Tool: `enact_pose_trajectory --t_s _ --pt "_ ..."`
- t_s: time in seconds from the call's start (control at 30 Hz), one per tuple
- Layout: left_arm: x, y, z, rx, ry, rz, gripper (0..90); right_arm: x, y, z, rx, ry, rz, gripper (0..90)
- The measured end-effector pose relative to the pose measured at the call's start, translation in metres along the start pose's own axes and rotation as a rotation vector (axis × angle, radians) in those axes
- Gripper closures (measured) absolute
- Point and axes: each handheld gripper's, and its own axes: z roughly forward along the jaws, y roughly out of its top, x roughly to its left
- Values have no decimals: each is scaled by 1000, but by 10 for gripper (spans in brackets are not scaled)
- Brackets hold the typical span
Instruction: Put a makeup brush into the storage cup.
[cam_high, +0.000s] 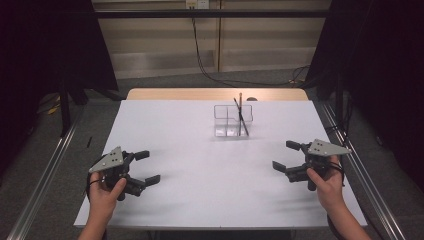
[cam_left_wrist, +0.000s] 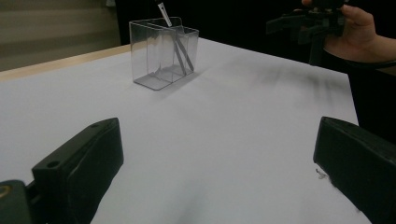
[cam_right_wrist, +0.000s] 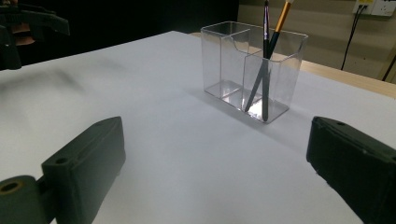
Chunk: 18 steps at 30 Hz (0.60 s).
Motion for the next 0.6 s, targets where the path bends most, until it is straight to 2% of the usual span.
enact_pose_trajectory --t_s 0.6 --pt "0 0 0 1 2 2 16 -2 -9 -16 9 -24 13 43"
